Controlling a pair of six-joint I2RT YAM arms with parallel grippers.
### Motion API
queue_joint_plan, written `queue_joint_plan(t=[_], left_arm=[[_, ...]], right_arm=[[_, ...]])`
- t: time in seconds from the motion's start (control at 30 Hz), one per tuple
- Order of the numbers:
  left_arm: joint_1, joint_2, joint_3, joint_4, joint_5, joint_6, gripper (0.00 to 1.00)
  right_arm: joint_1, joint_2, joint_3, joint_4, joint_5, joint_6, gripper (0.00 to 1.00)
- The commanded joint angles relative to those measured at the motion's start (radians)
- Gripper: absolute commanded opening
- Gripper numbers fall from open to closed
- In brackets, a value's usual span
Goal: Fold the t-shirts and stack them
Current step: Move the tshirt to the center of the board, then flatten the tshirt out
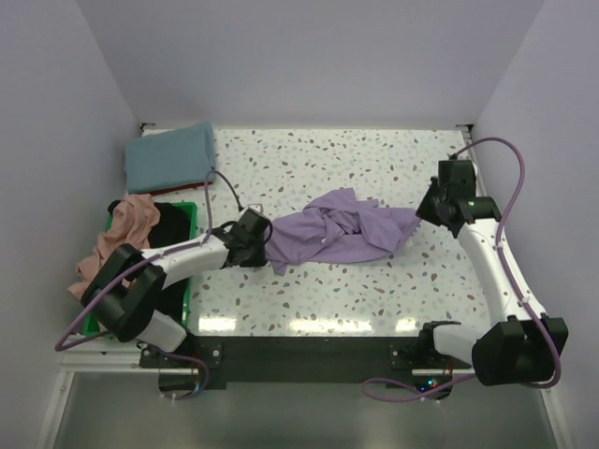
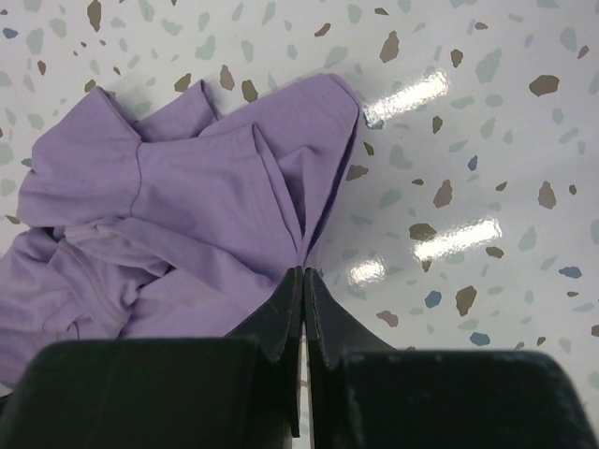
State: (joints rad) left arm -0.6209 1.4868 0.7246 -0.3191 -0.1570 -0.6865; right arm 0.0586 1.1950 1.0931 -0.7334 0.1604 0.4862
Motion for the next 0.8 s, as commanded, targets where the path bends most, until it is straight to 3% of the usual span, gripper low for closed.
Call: queue_joint_plan(t=[0.0,0.23,0.33,0.57,0.67,0.77], left_arm=[[-0.026,0.070,-0.004,-0.043,-0.084,0.022,0.28],[-0.069,0.162,0.007,-0.070,-0.142,0.024,0.14],[-0.080,0.174,0.006,-0.075,-0.147,0.021,0.00],[-0.082,0.075,0.025,-0.118,-0.108,0.013,0.00],[-0.076,-0.019,0.107,-0.190,-0.098,0.015,0.00],[-0.018,-0.112,0.289,-0.262,-0.052,0.042,0.00]], right_arm=[[-0.003,-0.026,-0.004,-0.004,-0.024,0.005,0.00],[-0.003,-0.026,-0.001,-0.003,-0.035,0.009,0.00],[-0.003,-0.031,-0.004,-0.007,-0.035,0.009,0.00],[-0.003,-0.051,0.008,-0.035,-0.032,-0.008,0.00],[-0.003,-0.051,0.057,-0.066,-0.022,-0.021,0.00],[-0.003,-0.029,0.152,-0.098,-0.015,-0.037,0.00]])
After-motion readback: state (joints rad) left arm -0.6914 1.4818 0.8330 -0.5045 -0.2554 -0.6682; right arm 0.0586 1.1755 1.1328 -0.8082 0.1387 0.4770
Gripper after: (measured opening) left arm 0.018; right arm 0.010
